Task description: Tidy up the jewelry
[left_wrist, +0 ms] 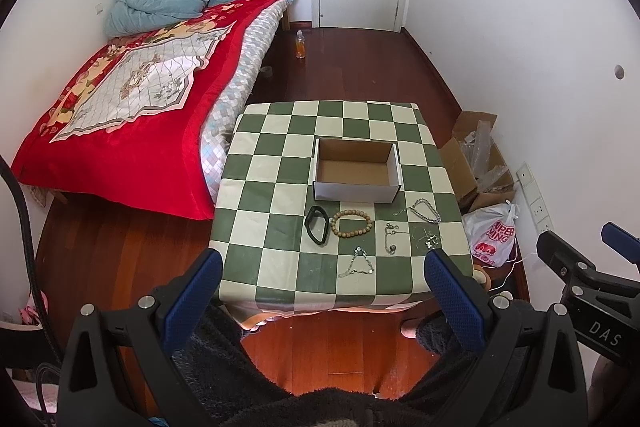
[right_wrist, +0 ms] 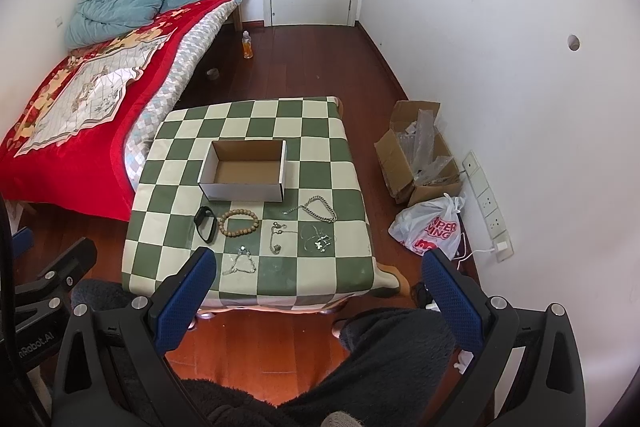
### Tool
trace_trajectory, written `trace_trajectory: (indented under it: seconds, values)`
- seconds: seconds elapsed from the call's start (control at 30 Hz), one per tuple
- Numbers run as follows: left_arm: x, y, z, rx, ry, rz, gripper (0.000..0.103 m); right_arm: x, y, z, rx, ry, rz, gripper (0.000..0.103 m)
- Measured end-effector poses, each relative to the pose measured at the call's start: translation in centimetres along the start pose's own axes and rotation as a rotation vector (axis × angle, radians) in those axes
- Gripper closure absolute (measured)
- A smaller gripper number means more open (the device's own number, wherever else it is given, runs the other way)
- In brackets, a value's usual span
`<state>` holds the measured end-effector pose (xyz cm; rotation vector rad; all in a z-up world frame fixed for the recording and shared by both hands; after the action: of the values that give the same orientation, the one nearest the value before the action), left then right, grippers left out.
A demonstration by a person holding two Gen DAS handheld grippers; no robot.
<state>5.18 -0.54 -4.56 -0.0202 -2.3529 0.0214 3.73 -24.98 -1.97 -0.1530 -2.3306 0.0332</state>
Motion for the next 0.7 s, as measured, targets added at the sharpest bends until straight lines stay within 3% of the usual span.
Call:
trace_trajectory:
  seconds: [0.7]
  values:
    - [0.06, -0.13, -0.44, 0.006, -0.003, 0.002, 0.000, 0.11, 0.36, -0.16, 0.016, -0.002, 0.004, 0.000]
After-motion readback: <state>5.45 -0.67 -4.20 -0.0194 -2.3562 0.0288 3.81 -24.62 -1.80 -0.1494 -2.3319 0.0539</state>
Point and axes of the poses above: each gripper's, at about its wrist camera, not at the fingertips, and x roughly against the way its jaws point, y to its left, z to its underside, the point moved 8 cm from there along -x, roughly the way its jaws point, and after that the axes turned 10 degrees about -y, right-handed, at the moved point
